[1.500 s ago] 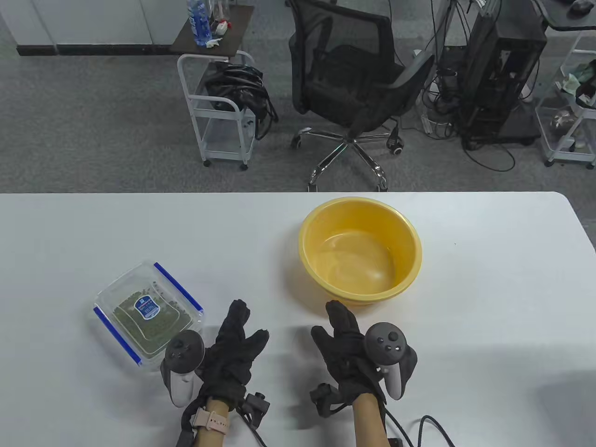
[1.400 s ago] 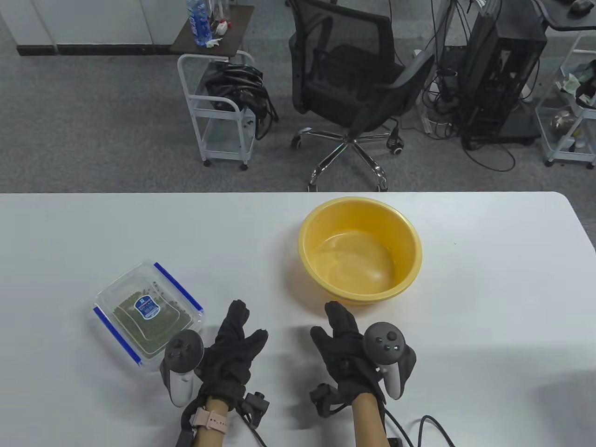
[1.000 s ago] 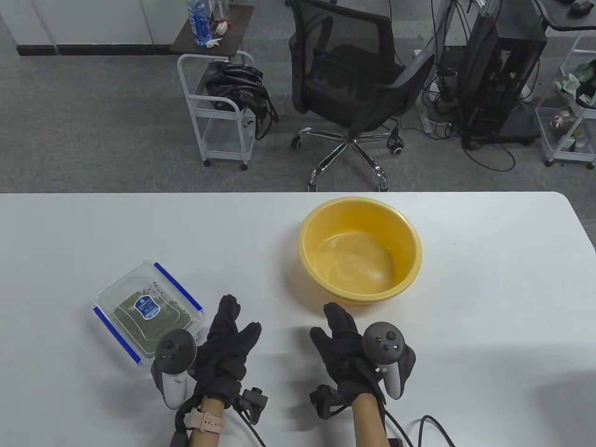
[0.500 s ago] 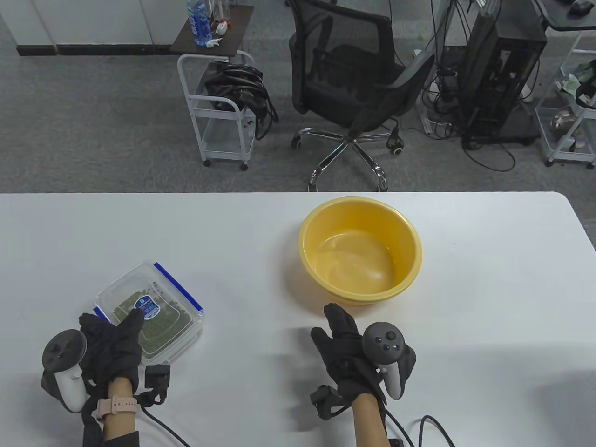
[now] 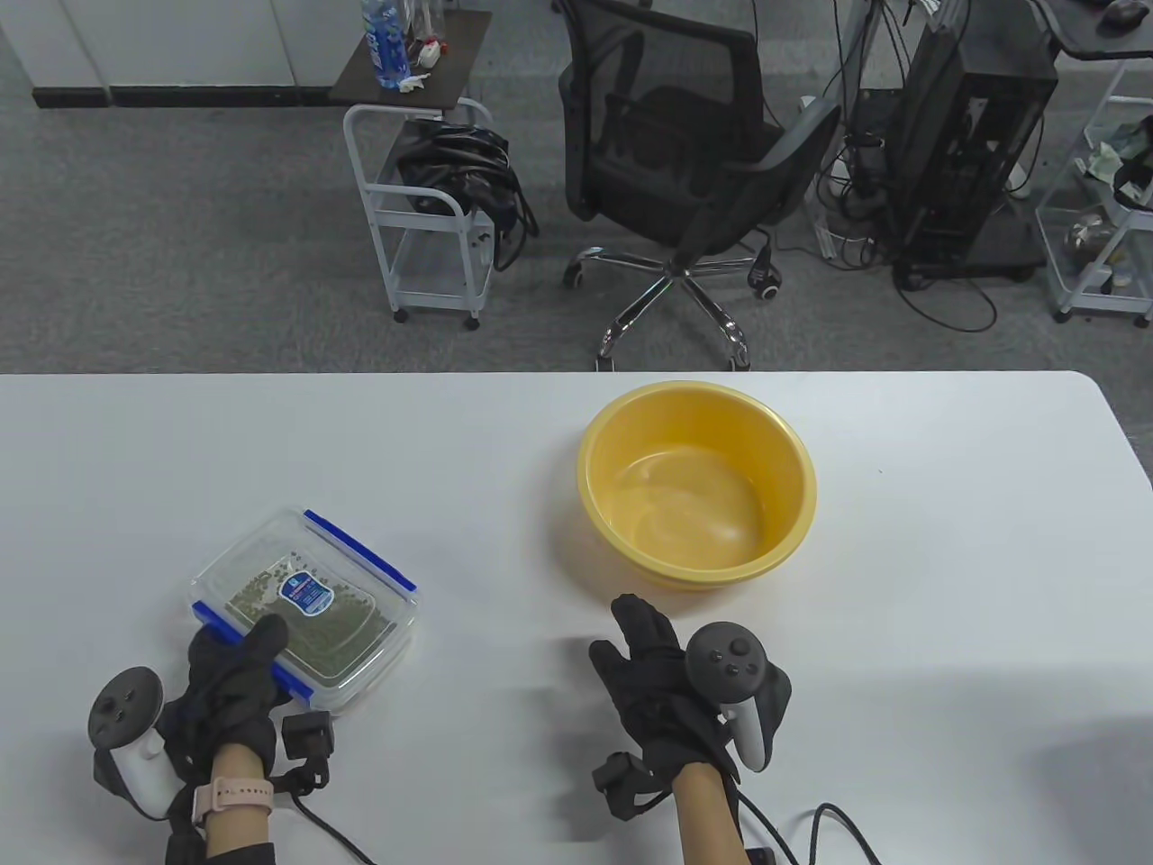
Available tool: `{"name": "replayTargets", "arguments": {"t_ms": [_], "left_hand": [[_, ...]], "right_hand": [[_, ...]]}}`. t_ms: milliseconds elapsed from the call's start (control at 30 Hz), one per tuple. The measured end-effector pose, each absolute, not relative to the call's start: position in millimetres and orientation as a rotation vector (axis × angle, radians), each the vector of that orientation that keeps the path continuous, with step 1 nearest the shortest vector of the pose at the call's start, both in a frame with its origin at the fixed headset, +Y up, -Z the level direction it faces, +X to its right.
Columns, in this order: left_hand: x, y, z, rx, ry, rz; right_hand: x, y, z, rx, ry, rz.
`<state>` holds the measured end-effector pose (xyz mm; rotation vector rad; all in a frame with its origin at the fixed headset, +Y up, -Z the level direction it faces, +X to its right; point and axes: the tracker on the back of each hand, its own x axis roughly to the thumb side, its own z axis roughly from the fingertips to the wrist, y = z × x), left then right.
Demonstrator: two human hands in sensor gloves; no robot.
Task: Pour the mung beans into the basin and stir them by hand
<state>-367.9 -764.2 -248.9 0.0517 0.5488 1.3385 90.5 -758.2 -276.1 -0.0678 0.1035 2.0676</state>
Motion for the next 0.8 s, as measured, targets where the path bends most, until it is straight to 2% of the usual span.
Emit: {"name": "replayTargets", "arguments": {"t_ms": [67,133,233,333,400,600,800], "left_hand": [[-355.4,-753.4,-249.0,0.047,0.439,1.335],[-336.3,-747.9,-250.6,-0.012,0.328,1.435],[-296.2,-752.8,-251.7,-0.194,0.162,1.630],[-263.1,-759.9,-250.5,-0.351,0.100,1.740],[-250.1,-761.7,-250.9,-0.392,0.052,1.717],[-238.9,-761.8,-249.6,-0.378,0.074,1.519],[-236.1,-765.2,-250.4,-0.398,0.063,1.504]], "right_hand": [[90.3,-759.6,-276.7,-0.071,0.116,2.060],[90.7,-760.4,-276.9,-0.074,0.119,2.055],[92.0,-762.0,-276.8,-0.084,0.128,2.029],[94.2,-763.8,-277.3,-0.093,0.144,2.007],[95.4,-764.2,-277.5,-0.094,0.148,1.993],[91.7,-760.9,-275.4,-0.054,0.228,1.863],[69.2,-755.6,-270.2,0.046,0.382,1.779]]}}
